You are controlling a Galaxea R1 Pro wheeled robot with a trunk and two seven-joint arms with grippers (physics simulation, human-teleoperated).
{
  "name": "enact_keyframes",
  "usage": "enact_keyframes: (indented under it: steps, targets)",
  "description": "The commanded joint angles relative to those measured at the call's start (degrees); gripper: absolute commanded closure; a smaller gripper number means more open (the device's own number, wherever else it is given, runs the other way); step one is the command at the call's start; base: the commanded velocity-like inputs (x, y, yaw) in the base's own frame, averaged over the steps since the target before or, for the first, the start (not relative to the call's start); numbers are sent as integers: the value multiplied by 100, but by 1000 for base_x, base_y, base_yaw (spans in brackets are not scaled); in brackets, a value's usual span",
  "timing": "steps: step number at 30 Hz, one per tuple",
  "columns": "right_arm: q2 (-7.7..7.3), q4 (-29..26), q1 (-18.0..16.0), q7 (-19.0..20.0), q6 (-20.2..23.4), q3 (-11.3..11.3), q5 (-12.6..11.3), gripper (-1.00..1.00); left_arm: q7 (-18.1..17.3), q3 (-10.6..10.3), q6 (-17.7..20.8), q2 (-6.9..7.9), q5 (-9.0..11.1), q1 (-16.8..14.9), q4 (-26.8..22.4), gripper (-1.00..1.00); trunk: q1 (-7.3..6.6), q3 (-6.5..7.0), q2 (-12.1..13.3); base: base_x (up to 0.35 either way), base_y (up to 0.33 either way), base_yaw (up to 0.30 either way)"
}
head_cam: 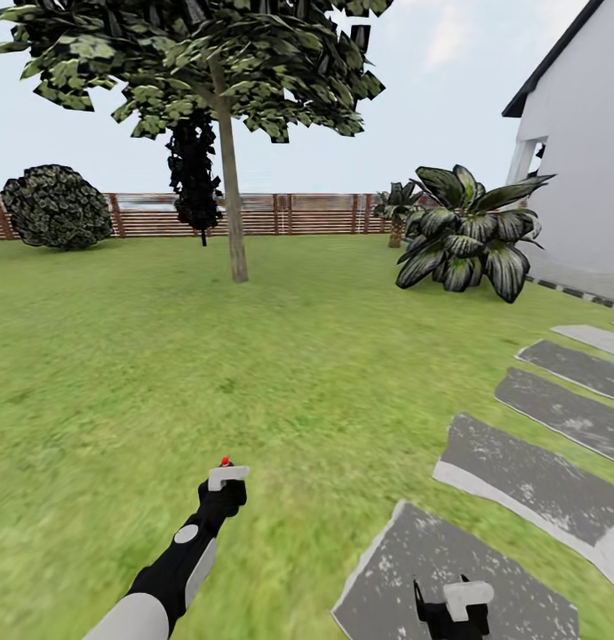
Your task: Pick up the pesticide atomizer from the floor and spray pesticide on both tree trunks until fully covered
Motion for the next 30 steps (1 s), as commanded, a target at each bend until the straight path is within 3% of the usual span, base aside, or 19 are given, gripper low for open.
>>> enact_keyframes:
  steps: [1,11,30]
  targets:
    - [-8,4,-4,-58,-1,17,64,-100,-44,49,-16,-7,-28,-5,6,100,3,-6,-3,350,0,0]
    - [-7,21,-4,-57,-2,21,70,-100,-49,57,-15,-8,422,-5,191,100,3,-6,-3,350,0,0]
    - [2,47,-4,-53,6,31,71,-100,-41,57,-14,1,459,-5,214,100,3,-6,-3,350,14,0]
